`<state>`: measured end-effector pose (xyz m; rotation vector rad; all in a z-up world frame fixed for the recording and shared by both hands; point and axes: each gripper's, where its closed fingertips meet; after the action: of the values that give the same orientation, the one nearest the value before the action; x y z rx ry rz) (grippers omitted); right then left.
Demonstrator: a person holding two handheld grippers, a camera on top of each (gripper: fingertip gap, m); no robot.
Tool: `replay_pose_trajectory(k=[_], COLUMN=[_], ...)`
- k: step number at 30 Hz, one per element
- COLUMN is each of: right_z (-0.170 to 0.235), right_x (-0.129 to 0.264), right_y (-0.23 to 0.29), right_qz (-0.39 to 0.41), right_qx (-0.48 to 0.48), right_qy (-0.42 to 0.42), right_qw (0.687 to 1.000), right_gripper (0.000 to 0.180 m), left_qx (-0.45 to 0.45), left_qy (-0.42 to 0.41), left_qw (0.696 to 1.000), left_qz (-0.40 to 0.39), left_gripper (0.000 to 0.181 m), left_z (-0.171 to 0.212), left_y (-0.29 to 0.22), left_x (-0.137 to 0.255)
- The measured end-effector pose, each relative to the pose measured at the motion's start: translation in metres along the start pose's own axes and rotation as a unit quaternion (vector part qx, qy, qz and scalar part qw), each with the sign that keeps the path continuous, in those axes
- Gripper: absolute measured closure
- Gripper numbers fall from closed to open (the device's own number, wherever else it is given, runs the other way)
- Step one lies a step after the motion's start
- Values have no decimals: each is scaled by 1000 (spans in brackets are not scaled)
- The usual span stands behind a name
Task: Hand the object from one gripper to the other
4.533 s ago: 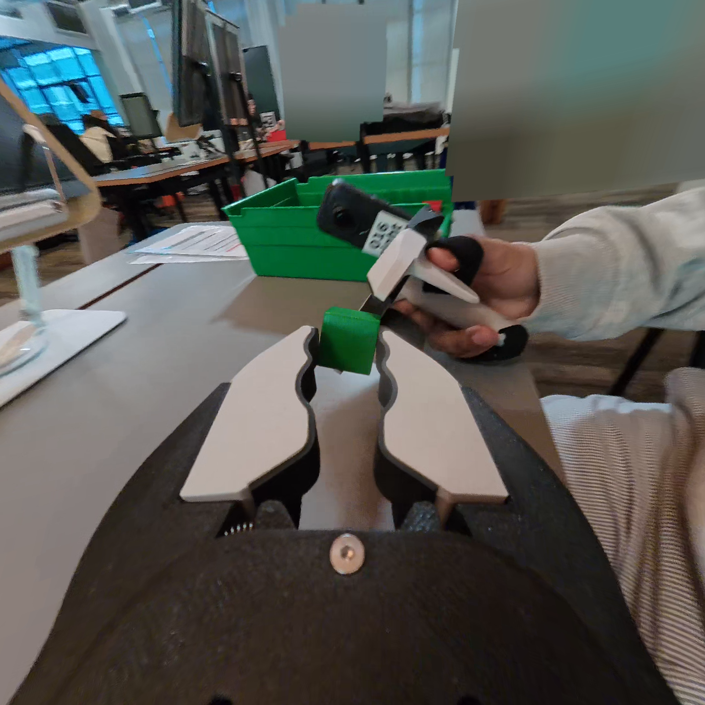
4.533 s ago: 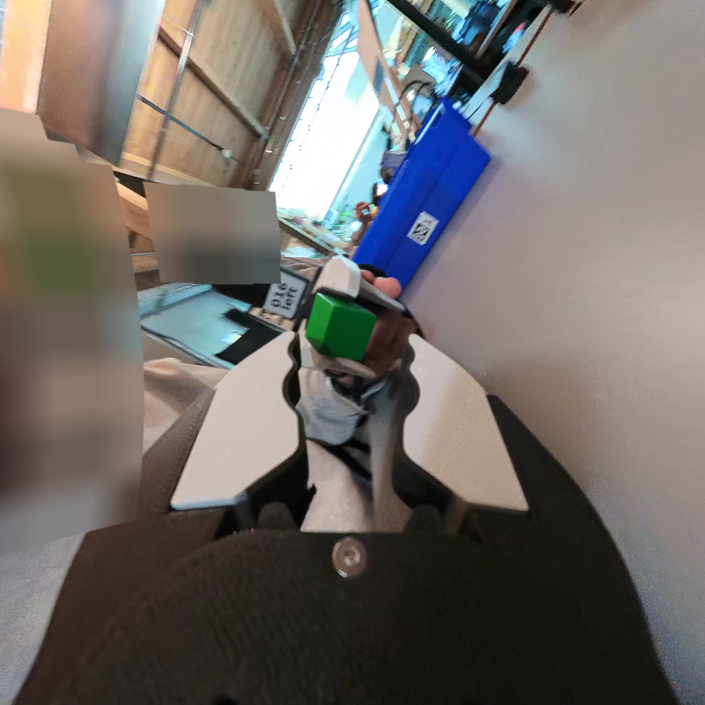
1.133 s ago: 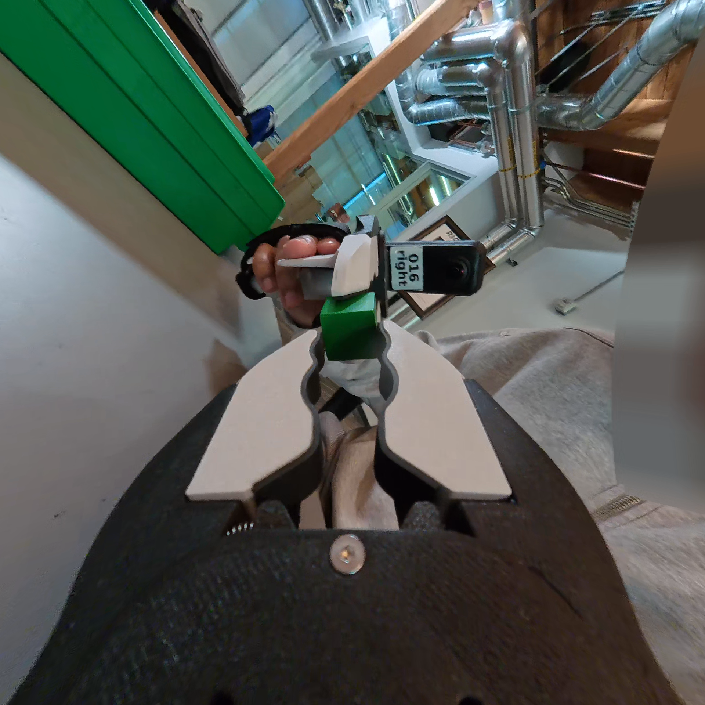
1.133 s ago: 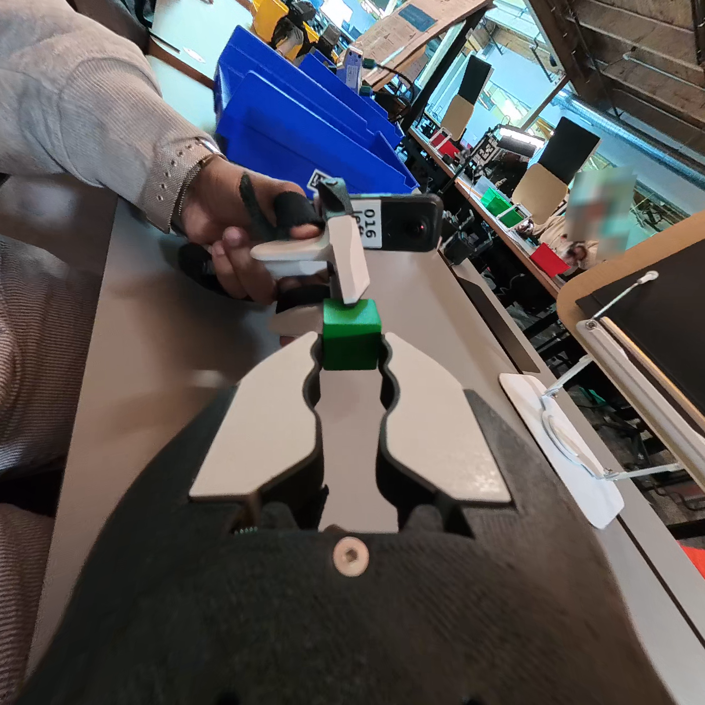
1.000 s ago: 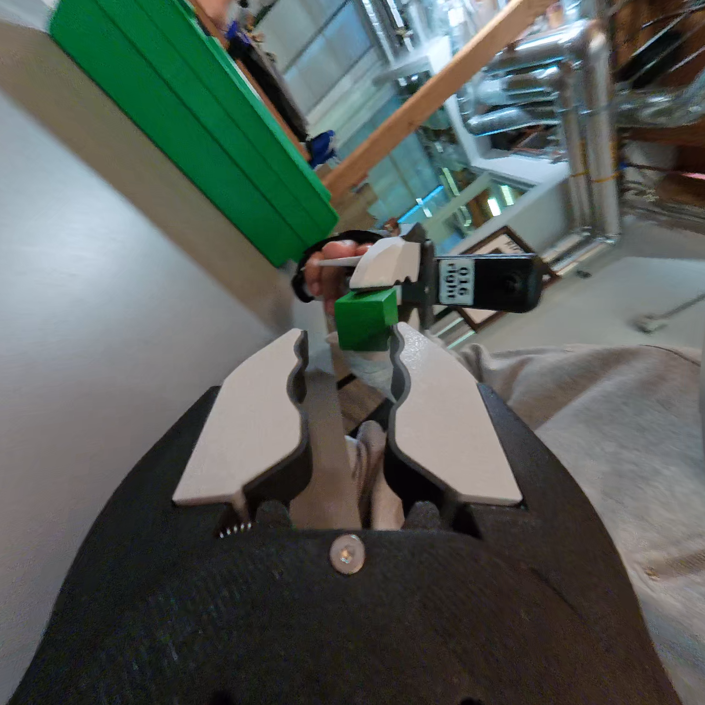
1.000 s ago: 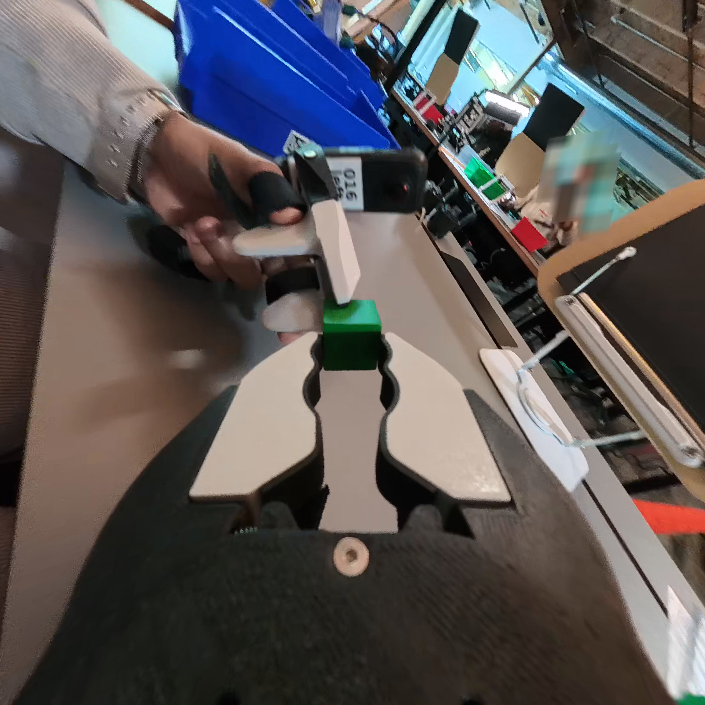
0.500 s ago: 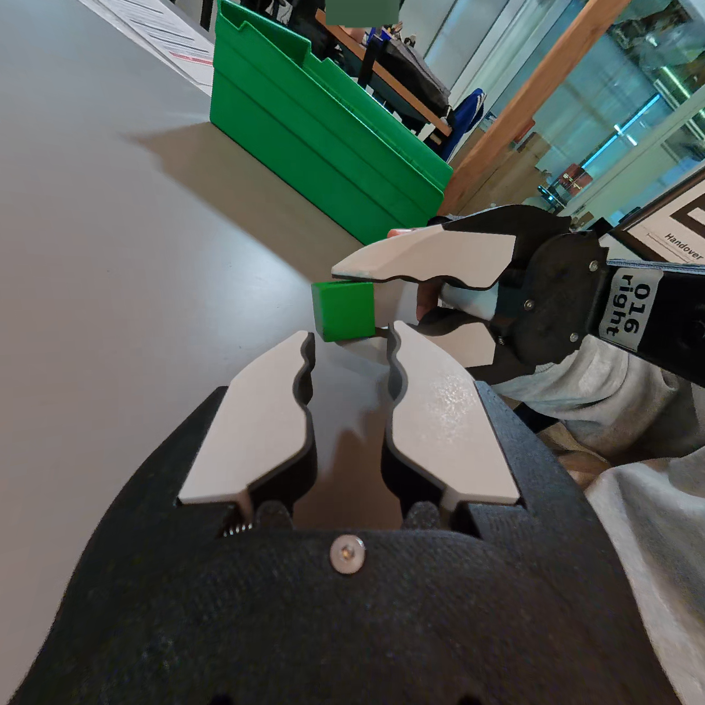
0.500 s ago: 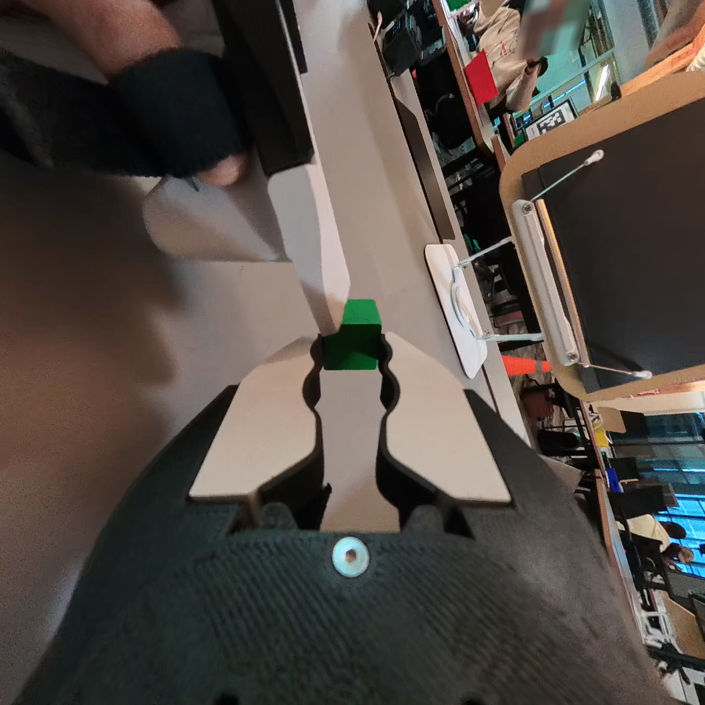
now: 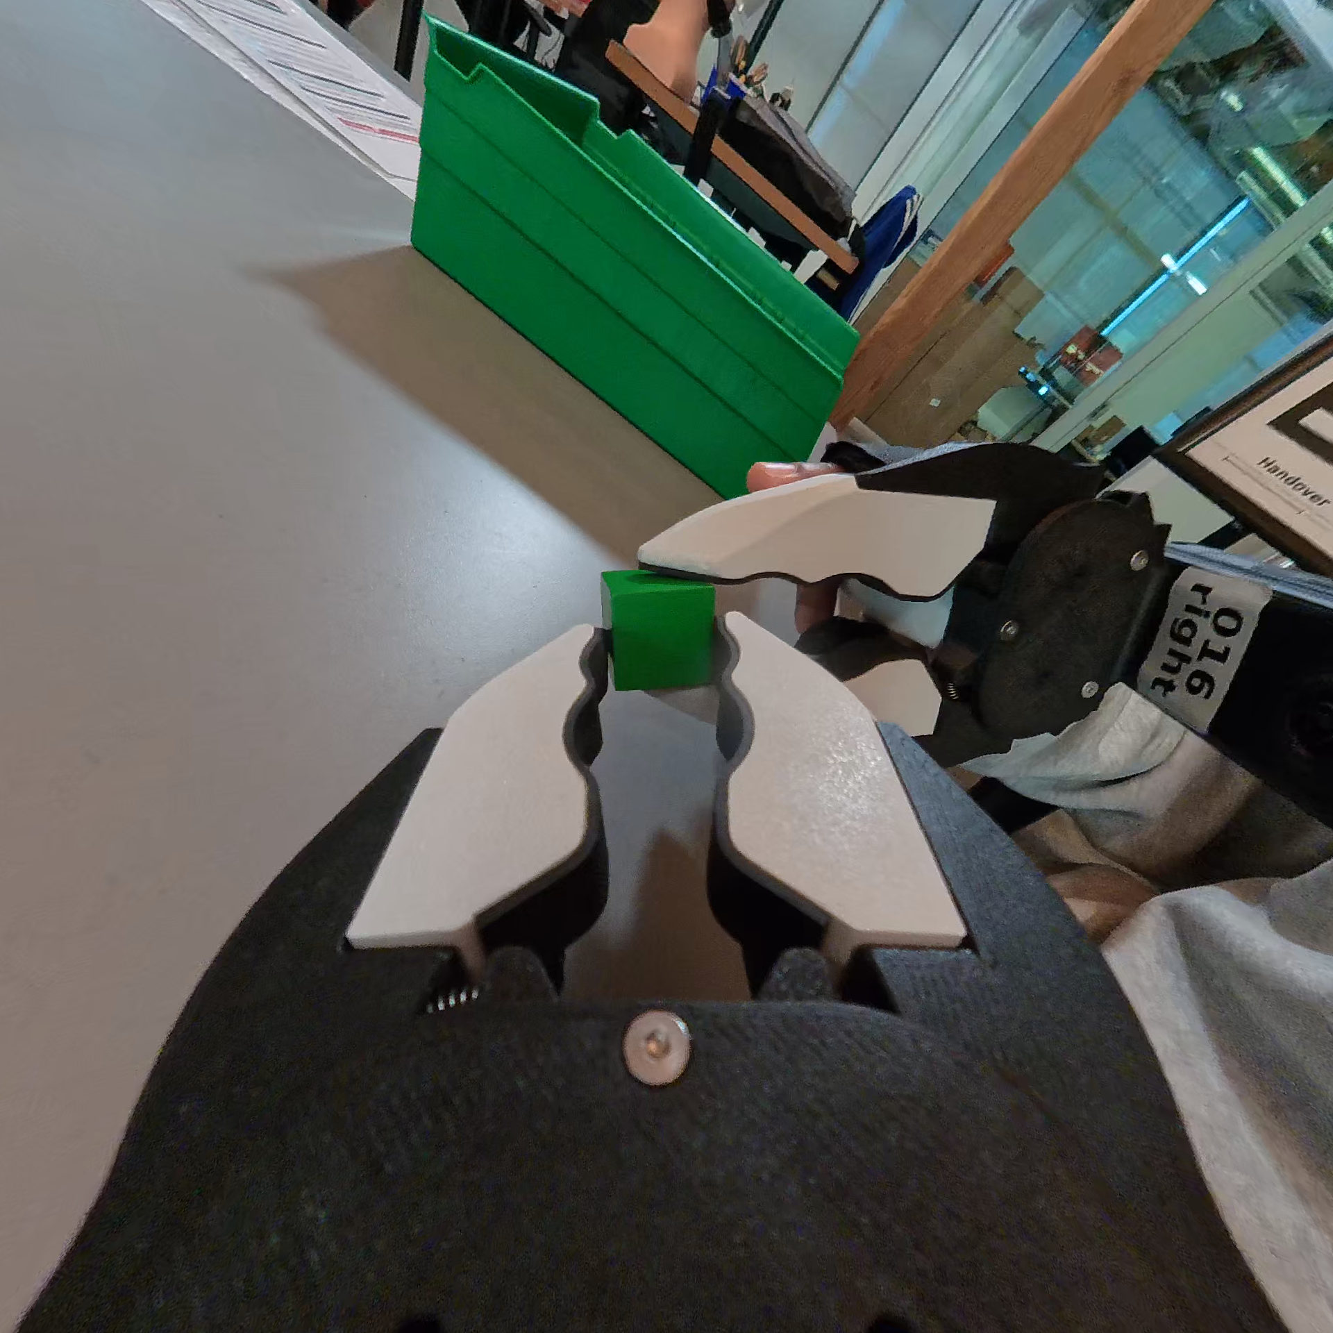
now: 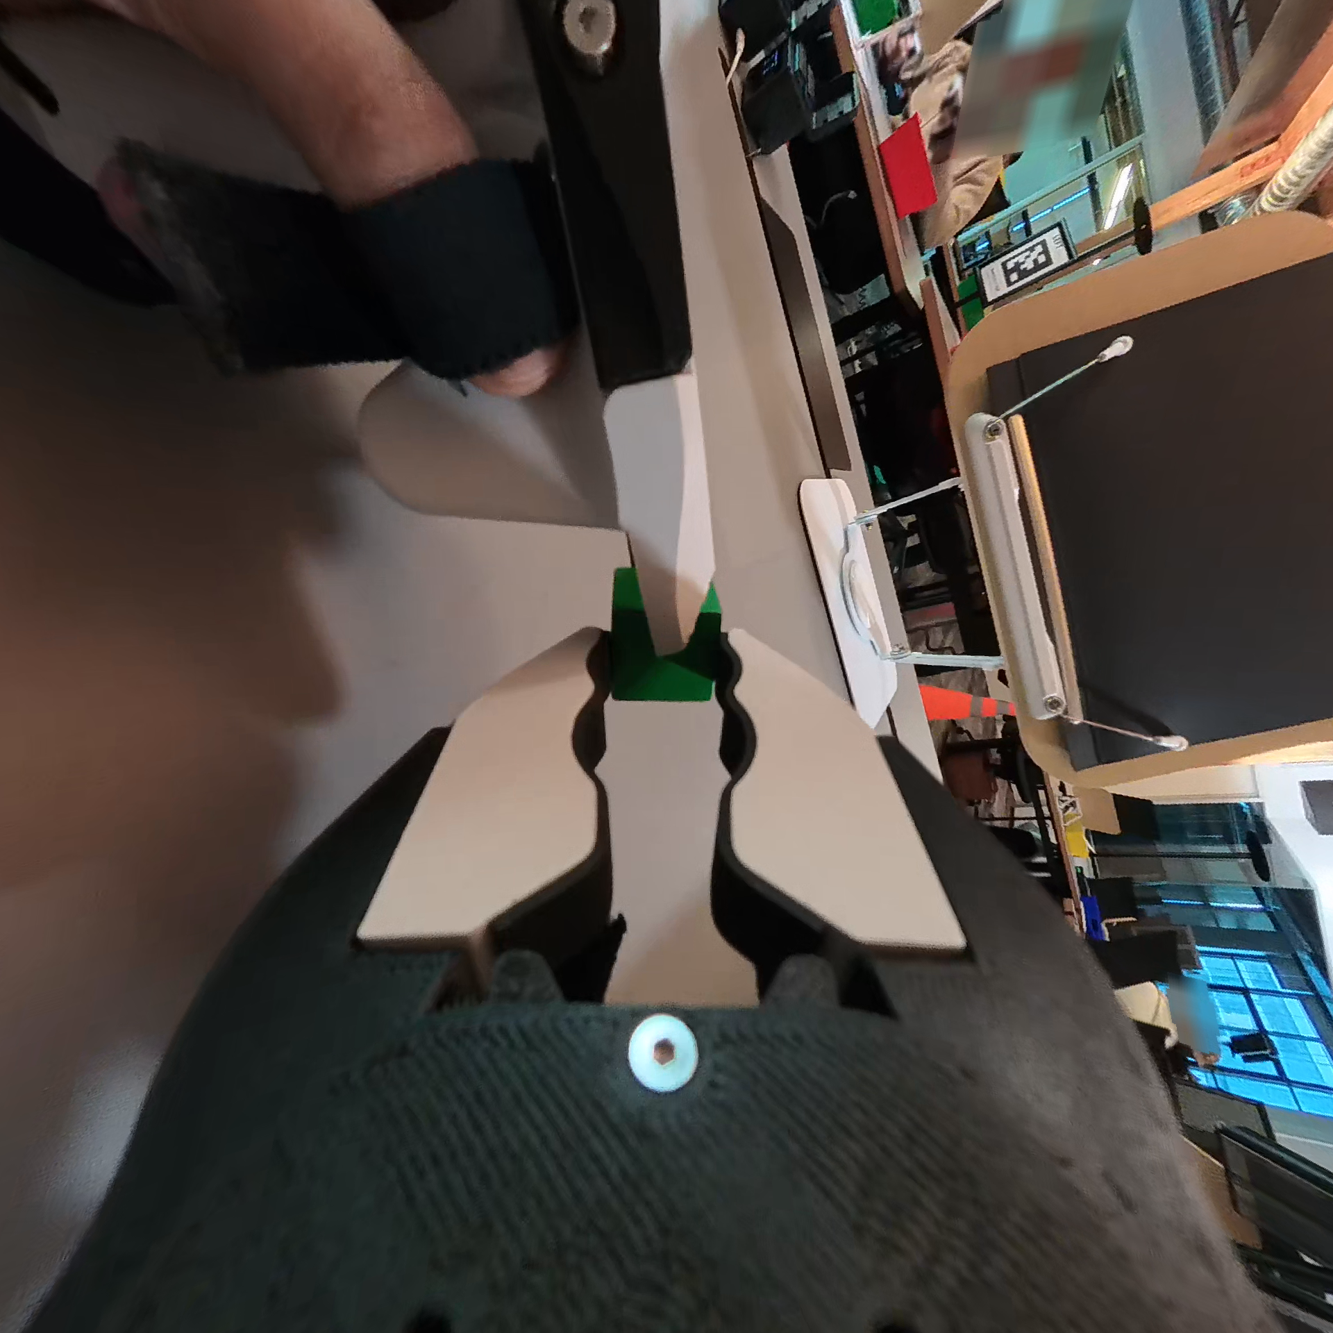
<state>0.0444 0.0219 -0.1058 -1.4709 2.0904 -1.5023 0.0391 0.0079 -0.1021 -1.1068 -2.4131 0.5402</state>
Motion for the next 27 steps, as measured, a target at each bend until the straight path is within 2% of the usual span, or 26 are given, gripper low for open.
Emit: replay_pose_trajectory(k=[1, 2, 5, 8, 10, 13, 15, 19, 22, 24, 27], right_z=[-1, -2, -1, 0, -1, -4, -11, -29, -30, -29, -31], right_x=[0, 1, 1, 2, 6, 13, 19, 31, 38, 40, 43], right_y=[-1, -2, -7, -15, -20, -28, -28, -26, -37, -40, -39], right_qz=[3, 5, 4, -16, -43, -97, -152, -272, -299, -305, -317], right_qx=[-1, -4, -45, -148, -227, -339, -405, -530, -591, -605, -599], right_qy=[-6, -12, -31, -67, -107, -167, -207, -273, -301, -308, -313], right_qw=[1000, 1000, 999, 987, 967, 921, 877, 755, 686, 668, 665], right_gripper=[151, 151, 134, 119, 117, 118, 121, 125, 132, 136, 141], left_qx=[7, 15, 42, 83, 113, 145, 151, 134, 97, 71, 49], left_qy=[-5, -10, -32, -55, -71, -97, -111, -122, -118, -116, -111], left_qw=[1000, 1000, 998, 994, 988, 977, 969, 962, 964, 965, 965], left_qz=[5, 9, 26, 52, 77, 125, 158, 203, 219, 224, 232], left_gripper=[152, 152, 152, 152, 152, 152, 153, 153, 153, 153, 153], left_z=[-2, -3, -9, -14, -18, -25, -29, -34, -34, -34, -32], left_y=[0, 0, 2, 4, 4, -1, -7, -20, -31, -38, -45], left_x=[1, 2, 6, 12, 15, 19, 21, 25, 26, 26, 25])
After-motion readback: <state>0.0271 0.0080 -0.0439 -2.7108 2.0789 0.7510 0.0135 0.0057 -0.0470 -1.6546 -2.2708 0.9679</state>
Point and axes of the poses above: each gripper's, where its closed fingertips meet, x back along the fingers, z out of its underside, y = z × x across the jaws, and after that the axes turned 1 degree about -x, right-handed
